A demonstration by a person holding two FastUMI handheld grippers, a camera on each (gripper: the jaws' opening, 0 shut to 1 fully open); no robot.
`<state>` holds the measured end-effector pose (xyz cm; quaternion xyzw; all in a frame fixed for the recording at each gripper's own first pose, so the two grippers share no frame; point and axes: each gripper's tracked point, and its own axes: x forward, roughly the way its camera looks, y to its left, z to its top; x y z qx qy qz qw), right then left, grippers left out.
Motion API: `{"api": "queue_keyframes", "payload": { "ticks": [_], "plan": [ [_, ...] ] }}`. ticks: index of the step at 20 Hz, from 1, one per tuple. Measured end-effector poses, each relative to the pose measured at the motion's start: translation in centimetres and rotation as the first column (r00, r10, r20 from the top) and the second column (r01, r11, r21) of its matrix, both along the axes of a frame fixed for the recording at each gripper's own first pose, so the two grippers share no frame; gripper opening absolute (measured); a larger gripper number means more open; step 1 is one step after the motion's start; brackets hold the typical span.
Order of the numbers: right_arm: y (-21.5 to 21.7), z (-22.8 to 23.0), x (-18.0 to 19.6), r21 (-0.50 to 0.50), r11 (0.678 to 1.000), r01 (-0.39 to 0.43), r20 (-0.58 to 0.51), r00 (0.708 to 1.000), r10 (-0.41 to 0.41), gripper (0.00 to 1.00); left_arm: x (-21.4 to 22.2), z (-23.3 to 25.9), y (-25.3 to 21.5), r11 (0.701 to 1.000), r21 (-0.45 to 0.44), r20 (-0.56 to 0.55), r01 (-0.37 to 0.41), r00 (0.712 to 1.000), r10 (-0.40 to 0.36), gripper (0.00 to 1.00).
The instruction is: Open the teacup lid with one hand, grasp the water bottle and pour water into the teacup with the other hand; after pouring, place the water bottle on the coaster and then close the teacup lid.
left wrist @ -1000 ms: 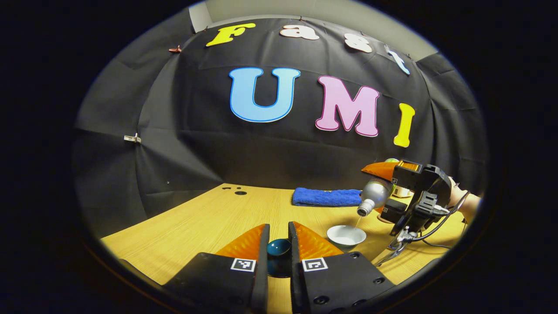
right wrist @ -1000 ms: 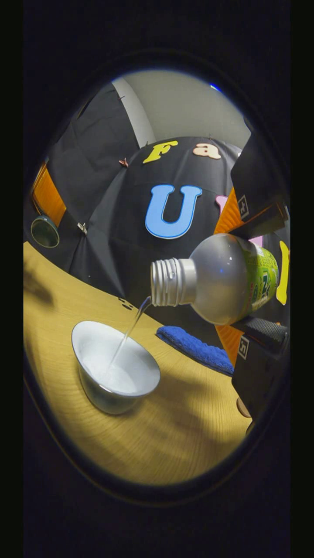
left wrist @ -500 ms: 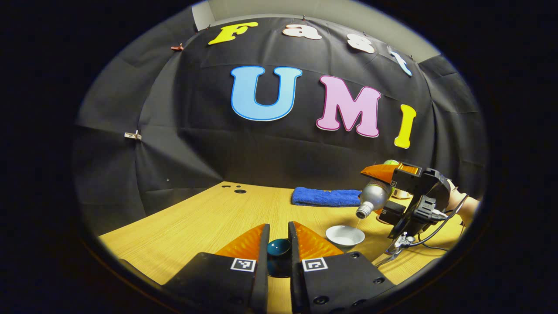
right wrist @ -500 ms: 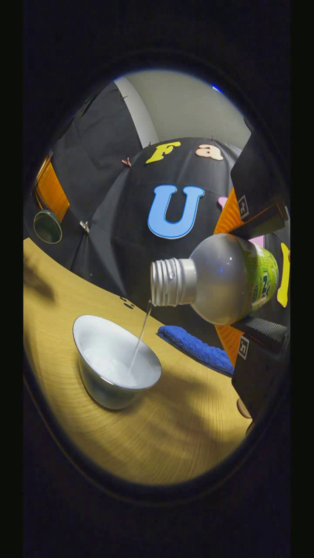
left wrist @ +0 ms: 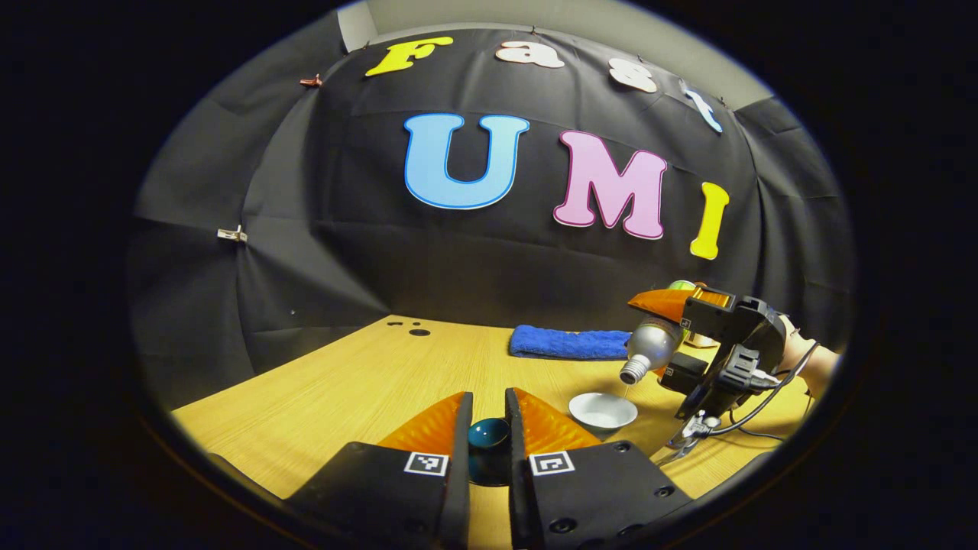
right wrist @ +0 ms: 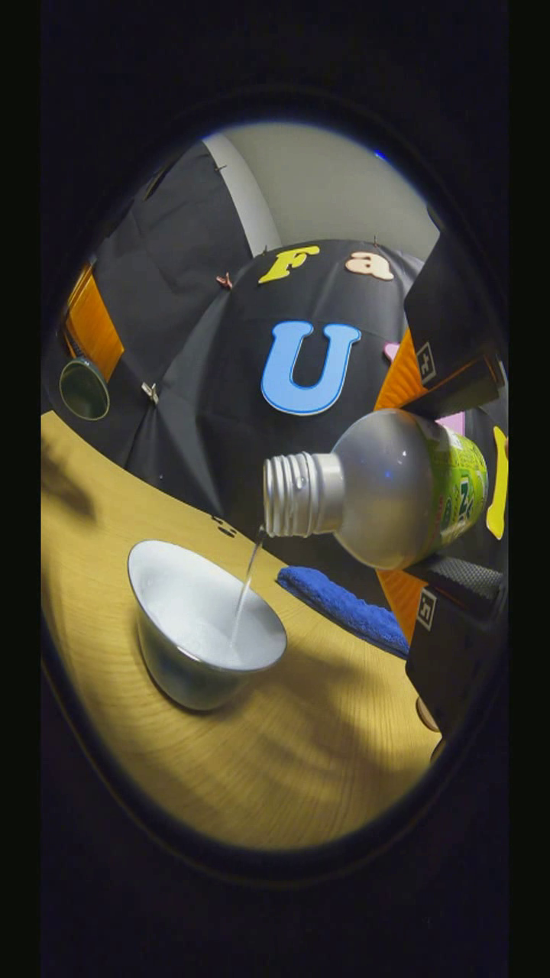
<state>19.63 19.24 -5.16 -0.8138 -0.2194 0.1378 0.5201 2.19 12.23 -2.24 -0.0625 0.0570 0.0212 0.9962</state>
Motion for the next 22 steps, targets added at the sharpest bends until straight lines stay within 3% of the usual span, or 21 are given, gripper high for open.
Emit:
{"api": "queue_keyframes", "payload": {
  "ticks": [1, 10, 16, 19, 22],
  "plan": [
    [0.0, 0.0, 0.0, 0.005, 1.0, -0.001, 0.0, 1.0, 0.001, 0.78, 0.0, -0.1, 0.0, 1.0, 0.0, 0.0, -0.003, 1.0, 0.003, 0.24],
    [-0.4, 0.7, 0.2, 0.036, 0.999, 0.017, -0.003, 1.0, -0.017, 0.8, -0.2, 0.5, 0.3, 1.0, 0.017, 0.01, -0.014, 1.0, 0.014, 0.24],
    [-1.1, 1.8, 0.4, 0.152, 0.987, 0.051, -0.061, 0.997, -0.042, 0.81, -0.6, 0.9, 0.3, 0.999, 0.024, 0.014, -0.021, 1.0, 0.021, 0.24],
    [-0.9, 1.6, 0.6, 0.262, 0.961, 0.094, -0.155, 0.986, -0.055, 0.81, -0.9, 1.3, 0.2, 0.999, 0.034, 0.023, -0.024, 0.999, 0.023, 0.24],
    [-1.9, 2.0, 1.0, 0.415, 0.89, 0.19, -0.276, 0.958, -0.076, 0.81, -1.3, 1.9, 0.1, 0.999, 0.04, 0.032, -0.028, 0.999, 0.026, 0.24]
  ]
}}
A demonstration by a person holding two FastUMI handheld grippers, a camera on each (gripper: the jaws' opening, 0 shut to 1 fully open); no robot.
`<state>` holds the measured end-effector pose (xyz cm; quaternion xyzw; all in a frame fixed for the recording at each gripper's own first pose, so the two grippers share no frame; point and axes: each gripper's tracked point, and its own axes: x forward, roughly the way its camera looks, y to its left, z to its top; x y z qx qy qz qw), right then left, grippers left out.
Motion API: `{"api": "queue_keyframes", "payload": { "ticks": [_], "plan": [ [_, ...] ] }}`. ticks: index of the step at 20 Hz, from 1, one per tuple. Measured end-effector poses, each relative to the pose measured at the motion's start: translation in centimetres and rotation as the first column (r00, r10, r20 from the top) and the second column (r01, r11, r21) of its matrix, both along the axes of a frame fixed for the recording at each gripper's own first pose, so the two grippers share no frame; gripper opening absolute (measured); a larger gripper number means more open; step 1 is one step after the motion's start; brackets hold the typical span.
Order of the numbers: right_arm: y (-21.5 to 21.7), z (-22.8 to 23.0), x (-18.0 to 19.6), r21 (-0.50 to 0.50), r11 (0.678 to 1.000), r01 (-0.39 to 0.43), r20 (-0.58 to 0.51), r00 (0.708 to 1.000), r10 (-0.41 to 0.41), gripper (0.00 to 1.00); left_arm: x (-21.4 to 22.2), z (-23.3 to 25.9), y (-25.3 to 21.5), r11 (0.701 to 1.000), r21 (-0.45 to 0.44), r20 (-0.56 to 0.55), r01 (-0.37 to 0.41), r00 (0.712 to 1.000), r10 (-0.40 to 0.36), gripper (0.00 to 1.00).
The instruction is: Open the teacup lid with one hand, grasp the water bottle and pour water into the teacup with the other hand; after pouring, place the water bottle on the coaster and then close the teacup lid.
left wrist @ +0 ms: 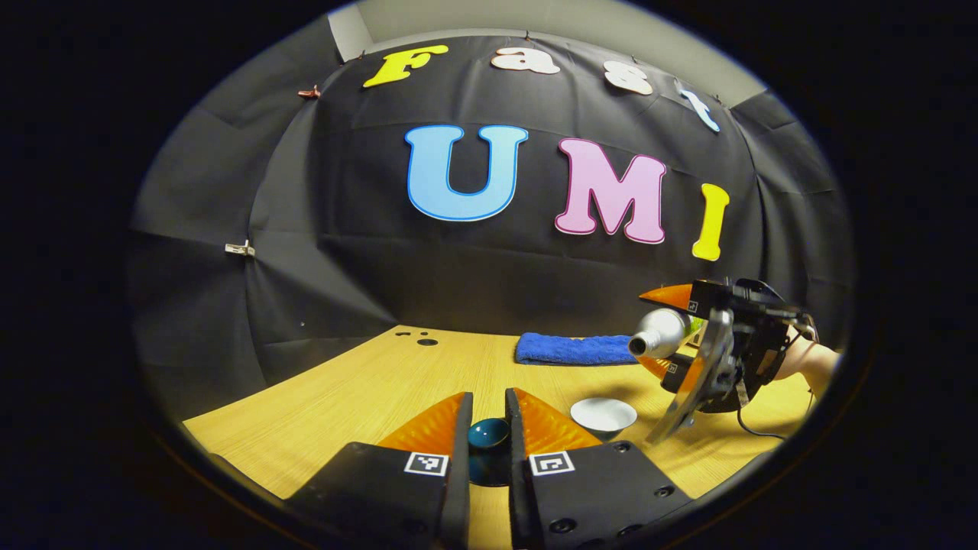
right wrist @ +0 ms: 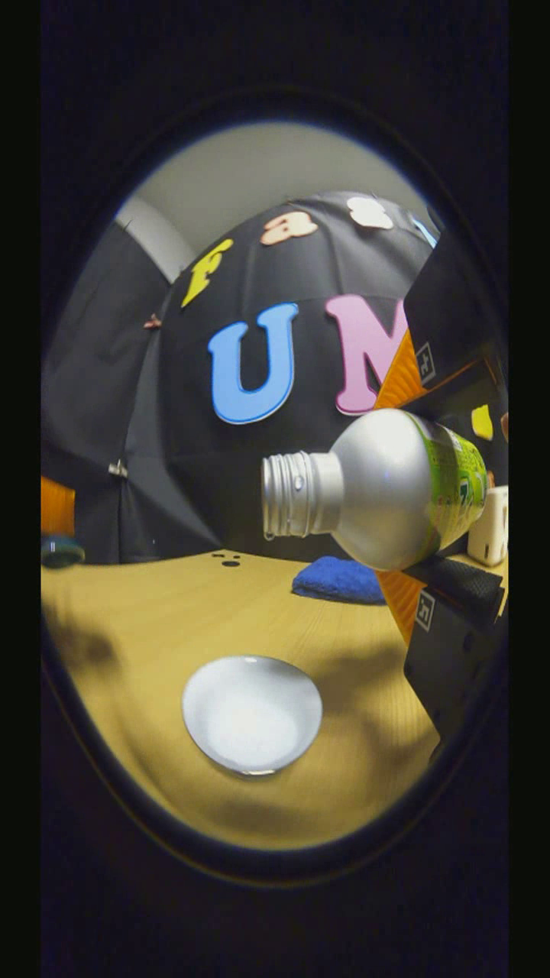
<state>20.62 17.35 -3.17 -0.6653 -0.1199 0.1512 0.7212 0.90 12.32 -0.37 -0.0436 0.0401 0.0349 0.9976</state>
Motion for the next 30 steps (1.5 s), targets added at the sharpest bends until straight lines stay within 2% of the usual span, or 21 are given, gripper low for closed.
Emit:
{"api": "queue_keyframes", "payload": {
  "ticks": [2, 4, 7, 10, 13, 17, 18, 19, 21, 22, 23, 25, 26, 29, 30],
  "plan": [
    [-1.1, 0.7, 0.2, 0.117, 0.992, 0.047, -0.06, 0.997, -0.04, 0.81, -0.3, 0.2, -0.2, 1.0, -0.005, 0.0, 0.004, 1.0, -0.004, 0.24],
    [-2.2, 1.5, 0.3, 0.243, 0.965, 0.097, -0.134, 0.989, -0.066, 0.81, -0.2, 0.5, -0.6, 1.0, -0.014, 0.004, 0.01, 1.0, -0.01, 0.24],
    [-4.1, 2.6, 0.7, 0.408, 0.897, 0.168, -0.244, 0.967, -0.07, 0.81, -0.3, 0.9, -1.2, 1.0, -0.011, 0.01, 0.019, 1.0, -0.019, 0.24],
    [-6.6, 3.7, -0.6, 0.517, 0.824, 0.23, -0.313, 0.947, -0.069, 0.81, -0.1, 1.3, -2.2, 0.999, -0.015, 0.015, 0.037, 0.999, -0.037, 0.24],
    [-8.8, 3.9, -1.6, 0.634, 0.711, 0.304, -0.406, 0.913, -0.028, 0.81, 0.4, 1.6, -3.1, 0.998, -0.02, 0.02, 0.052, 0.998, -0.052, 0.24],
    [-12.7, 4.7, -2.6, 0.735, 0.551, 0.395, -0.48, 0.877, 0.011, 0.82, 1.4, 1.9, -4.4, 0.997, -0.021, 0.025, 0.074, 0.997, -0.074, 0.24],
    [-13.4, 4.6, -3.0, 0.755, 0.507, 0.416, -0.499, 0.866, 0.033, 0.82, 1.7, 2.1, -4.7, 0.997, -0.023, 0.025, 0.08, 0.997, -0.079, 0.24],
    [-14.4, 4.6, -3.2, 0.777, 0.449, 0.442, -0.515, 0.855, 0.05, 0.81, 1.9, 2.1, -5.2, 0.996, -0.027, 0.027, 0.089, 0.996, -0.089, 0.24],
    [-16.1, 5.2, -3.4, 0.82, 0.343, 0.458, -0.508, 0.859, 0.066, 0.82, 2.5, 2.0, -6.2, 0.993, -0.038, 0.029, 0.108, 0.994, -0.107, 0.24],
    [-16.8, 5.6, -3.4, 0.837, 0.304, 0.454, -0.494, 0.867, 0.063, 0.81, 2.8, 2.1, -6.7, 0.992, -0.042, 0.028, 0.12, 0.992, -0.119, 0.24],
    [-17.0, 5.9, -3.3, 0.85, 0.283, 0.444, -0.478, 0.876, 0.06, 0.81, 3.0, 2.0, -7.1, 0.99, -0.043, 0.025, 0.131, 0.991, -0.13, 0.24],
    [-17.2, 6.2, -3.0, 0.863, 0.282, 0.419, -0.453, 0.889, 0.064, 0.81, 3.4, 2.0, -7.8, 0.988, -0.04, 0.022, 0.149, 0.989, -0.148, 0.24],
    [-16.6, 6.3, -2.5, 0.872, 0.275, 0.405, -0.444, 0.891, 0.096, 0.81, 3.5, 2.1, -7.9, 0.988, -0.04, 0.024, 0.152, 0.988, -0.151, 0.24],
    [-14.3, 5.2, -0.4, 0.891, 0.211, 0.403, -0.445, 0.867, 0.225, 0.81, 3.8, 1.8, -7.5, 0.99, -0.052, 0.02, 0.131, 0.991, -0.13, 0.24],
    [-14.0, 4.4, 0.6, 0.888, 0.202, 0.413, -0.453, 0.858, 0.24, 0.82, 3.8, 1.6, -7.3, 0.991, -0.052, 0.014, 0.124, 0.992, -0.123, 0.24]
  ]
}}
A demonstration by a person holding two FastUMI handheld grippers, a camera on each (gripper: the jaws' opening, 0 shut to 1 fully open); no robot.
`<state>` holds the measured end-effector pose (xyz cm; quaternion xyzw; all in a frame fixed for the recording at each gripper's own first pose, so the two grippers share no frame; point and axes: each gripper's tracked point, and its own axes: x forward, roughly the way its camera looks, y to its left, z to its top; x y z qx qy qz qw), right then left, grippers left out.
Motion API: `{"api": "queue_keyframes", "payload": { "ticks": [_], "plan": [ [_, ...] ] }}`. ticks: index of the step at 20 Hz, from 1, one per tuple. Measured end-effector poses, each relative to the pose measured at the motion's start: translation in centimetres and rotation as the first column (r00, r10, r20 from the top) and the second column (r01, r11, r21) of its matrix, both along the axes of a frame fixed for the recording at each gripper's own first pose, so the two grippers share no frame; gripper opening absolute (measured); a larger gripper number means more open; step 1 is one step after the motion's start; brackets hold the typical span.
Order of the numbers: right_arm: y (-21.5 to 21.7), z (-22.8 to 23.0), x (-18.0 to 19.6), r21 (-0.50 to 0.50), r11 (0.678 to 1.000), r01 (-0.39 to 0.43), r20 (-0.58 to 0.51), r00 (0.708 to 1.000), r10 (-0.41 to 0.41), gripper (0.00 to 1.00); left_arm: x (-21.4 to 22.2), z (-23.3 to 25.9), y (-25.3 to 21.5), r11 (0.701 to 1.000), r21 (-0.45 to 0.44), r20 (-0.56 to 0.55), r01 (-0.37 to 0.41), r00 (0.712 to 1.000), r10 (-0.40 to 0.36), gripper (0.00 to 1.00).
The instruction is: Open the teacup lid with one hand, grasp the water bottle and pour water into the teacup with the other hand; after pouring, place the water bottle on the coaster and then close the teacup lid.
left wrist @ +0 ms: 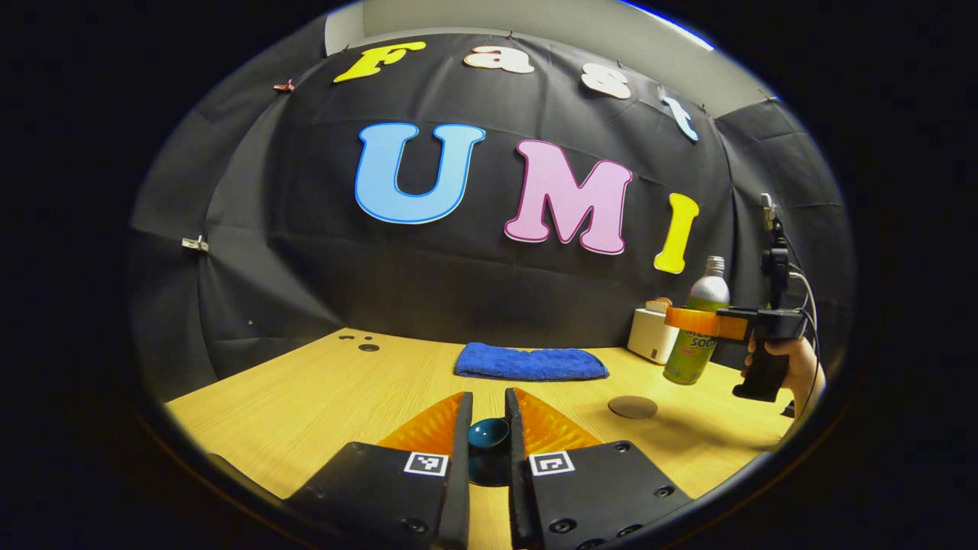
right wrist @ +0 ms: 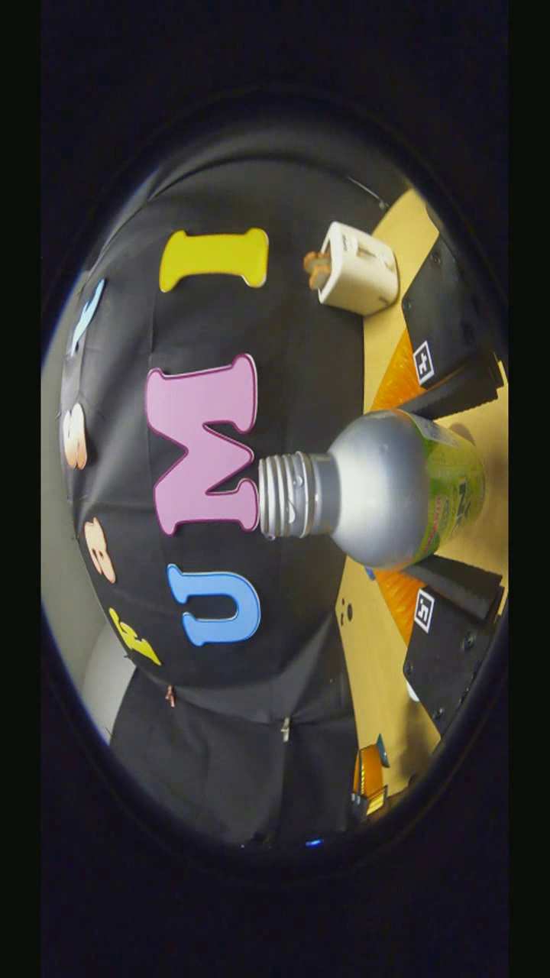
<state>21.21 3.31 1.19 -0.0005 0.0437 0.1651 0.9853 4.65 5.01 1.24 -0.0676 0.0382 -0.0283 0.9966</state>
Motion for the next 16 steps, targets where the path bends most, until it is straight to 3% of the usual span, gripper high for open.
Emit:
{"api": "queue_keyframes", "payload": {
  "ticks": [6, 16],
  "plan": [
    [-1.6, -5.5, 4.3, 0.0, 1.0, 0.029, -0.089, 0.996, -0.029, 0.81, -0.3, -0.9, 2.1, 0.998, 0.006, -0.022, -0.06, 0.998, 0.06, 0.24],
    [-1.4, -9.0, 6.4, -0.069, 0.997, 0.039, -0.079, 0.996, -0.044, 0.82, 0.4, -2.0, 1.8, 0.998, 0.003, -0.057, -0.061, 0.997, 0.061, 0.24]
  ]
}}
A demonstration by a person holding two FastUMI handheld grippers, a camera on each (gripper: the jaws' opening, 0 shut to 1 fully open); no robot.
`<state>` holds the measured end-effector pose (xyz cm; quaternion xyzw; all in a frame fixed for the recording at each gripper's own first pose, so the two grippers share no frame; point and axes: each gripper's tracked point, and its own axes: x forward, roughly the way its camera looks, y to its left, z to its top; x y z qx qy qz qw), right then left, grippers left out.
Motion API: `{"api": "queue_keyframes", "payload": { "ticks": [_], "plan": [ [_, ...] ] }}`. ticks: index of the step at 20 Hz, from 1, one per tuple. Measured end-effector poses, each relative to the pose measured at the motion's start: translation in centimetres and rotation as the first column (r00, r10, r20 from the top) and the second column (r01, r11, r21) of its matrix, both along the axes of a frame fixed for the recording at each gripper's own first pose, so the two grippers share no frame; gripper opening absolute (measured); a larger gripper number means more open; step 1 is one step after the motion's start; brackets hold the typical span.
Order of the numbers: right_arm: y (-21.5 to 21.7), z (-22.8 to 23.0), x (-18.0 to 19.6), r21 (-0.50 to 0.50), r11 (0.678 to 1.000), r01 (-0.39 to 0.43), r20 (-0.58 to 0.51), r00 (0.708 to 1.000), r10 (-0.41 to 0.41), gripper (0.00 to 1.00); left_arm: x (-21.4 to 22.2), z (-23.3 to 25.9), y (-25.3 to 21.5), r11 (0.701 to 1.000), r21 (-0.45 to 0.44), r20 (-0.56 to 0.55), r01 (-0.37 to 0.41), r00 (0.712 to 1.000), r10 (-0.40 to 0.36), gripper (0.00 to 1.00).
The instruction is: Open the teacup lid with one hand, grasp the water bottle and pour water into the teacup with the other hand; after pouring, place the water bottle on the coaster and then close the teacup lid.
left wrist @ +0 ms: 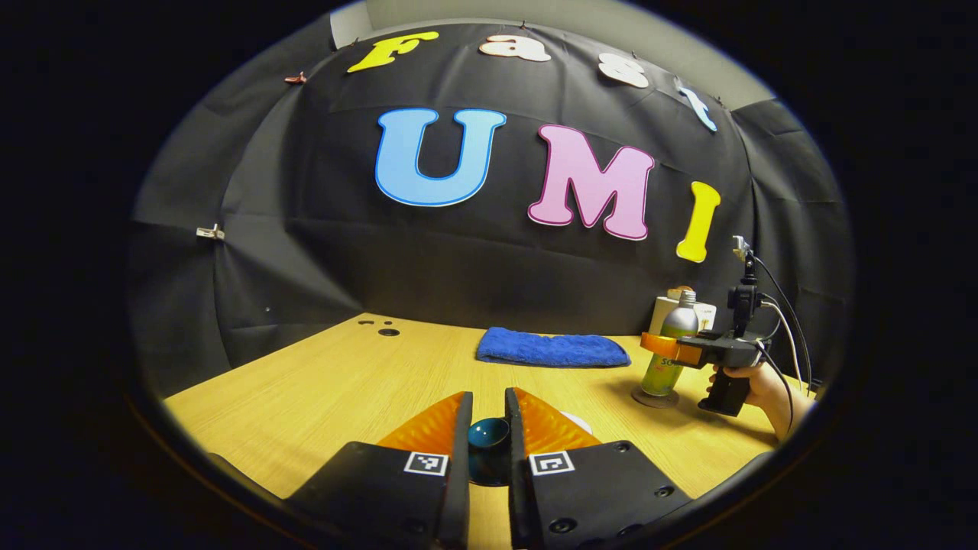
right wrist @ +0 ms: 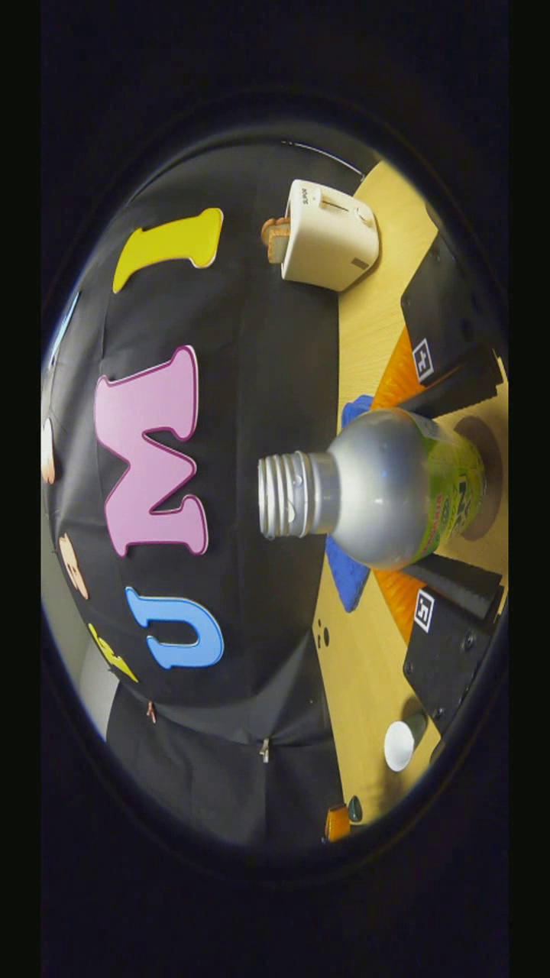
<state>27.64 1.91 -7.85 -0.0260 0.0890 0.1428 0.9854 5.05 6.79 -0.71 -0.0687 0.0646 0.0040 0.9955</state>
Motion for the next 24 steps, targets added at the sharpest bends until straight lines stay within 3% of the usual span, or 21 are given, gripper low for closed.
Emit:
{"api": "queue_keyframes", "payload": {
  "ticks": [10, 12, 13, 24],
  "plan": [
    [-1.3, -0.6, 0.1, 0.094, 0.995, 0.022, -0.024, 1.0, -0.02, 0.85, 0.1, -0.4, -1.2, 1.0, 0.005, -0.025, 0.015, 1.0, -0.015, 0.24],
    [-1.4, -0.6, -0.1, 0.089, 0.996, 0.029, -0.028, 0.999, -0.027, 0.89, 0.0, -0.3, -1.5, 1.0, 0.009, -0.025, 0.019, 1.0, -0.019, 0.24],
    [-1.5, -0.4, -0.1, 0.081, 0.996, 0.029, -0.022, 0.999, -0.027, 0.99, 0.0, -0.4, -1.8, 1.0, 0.009, -0.024, 0.022, 0.999, -0.021, 0.24],
    [-1.3, 1.4, -2.1, 0.024, 0.997, 0.068, 0.018, 0.997, -0.068, 1.0, -1.1, 1.0, -3.5, 0.998, 0.052, -0.003, 0.026, 1.0, -0.025, 0.24]
  ]
}}
